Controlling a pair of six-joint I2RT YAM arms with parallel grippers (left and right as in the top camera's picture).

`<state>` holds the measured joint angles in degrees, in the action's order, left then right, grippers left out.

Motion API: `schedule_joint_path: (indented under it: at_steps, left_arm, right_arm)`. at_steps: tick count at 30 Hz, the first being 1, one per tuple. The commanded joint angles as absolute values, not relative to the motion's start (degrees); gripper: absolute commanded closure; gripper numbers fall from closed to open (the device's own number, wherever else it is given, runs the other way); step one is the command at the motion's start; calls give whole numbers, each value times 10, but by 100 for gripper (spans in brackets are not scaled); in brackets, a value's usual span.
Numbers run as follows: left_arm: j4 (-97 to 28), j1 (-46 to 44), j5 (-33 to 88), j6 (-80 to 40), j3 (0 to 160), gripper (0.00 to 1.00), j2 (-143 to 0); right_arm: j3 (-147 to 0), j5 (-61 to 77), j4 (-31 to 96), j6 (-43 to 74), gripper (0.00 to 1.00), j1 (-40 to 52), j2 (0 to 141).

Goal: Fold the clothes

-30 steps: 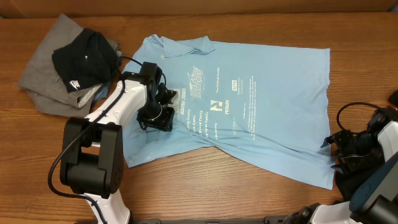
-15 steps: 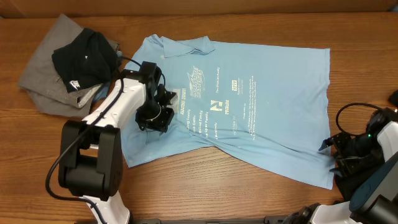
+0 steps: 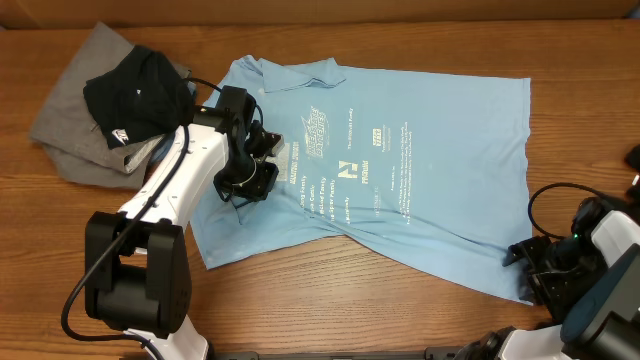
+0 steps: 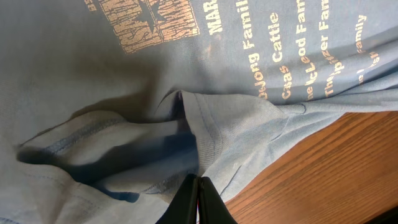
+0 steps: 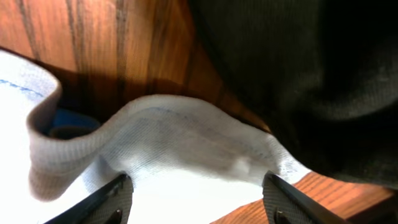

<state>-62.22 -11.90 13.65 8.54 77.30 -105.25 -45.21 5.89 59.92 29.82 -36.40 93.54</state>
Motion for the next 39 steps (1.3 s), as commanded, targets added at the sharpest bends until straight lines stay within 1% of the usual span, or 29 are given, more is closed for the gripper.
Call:
schedule_joint_path:
  at_steps: [1, 3, 4, 5, 6, 14, 20, 24, 30, 34, 39]
  left_arm:
    - [-623, -116, 131, 81, 783, 96, -1038]
    - [-623, -116, 131, 81, 783, 96, -1038]
    - [-623, -116, 131, 81, 783, 96, -1038]
    - [-624, -116, 131, 81, 783, 96, -1038]
    - [-624, -116, 131, 81, 783, 96, -1038]
    - [-655, -116, 131, 81, 807, 96, -1037]
    - [-682, -116, 111, 86, 832, 96, -1037]
    - [-685, -116, 110, 88, 833, 96, -1037]
    - [-677, -116, 114, 88, 834, 96, -1037]
    - [-676, -116, 125, 88, 837, 96, -1037]
    - [-686, -116, 125, 88, 850, 96, -1036]
  right_arm:
    - [-430, 56, 573, 317, 46, -365, 938]
    - [-431, 57, 571, 318, 71, -365, 938]
    - [-435, 56, 573, 316, 83, -365, 938]
    - [-442, 56, 578, 308, 92, -365, 938]
    - [-451, 56, 588, 299, 96, -365, 936]
    - [-536, 57, 697, 243, 96, -365, 887]
    - [-591, 59, 737, 235, 96, -365, 860]
    - [-617, 97, 731, 218, 96, -365, 859]
    - [-619, 206, 675, 220, 96, -363, 860]
    - [-619, 224, 645, 227, 92, -358, 860]
    - [-618, 222, 642, 227, 92, -345, 860]
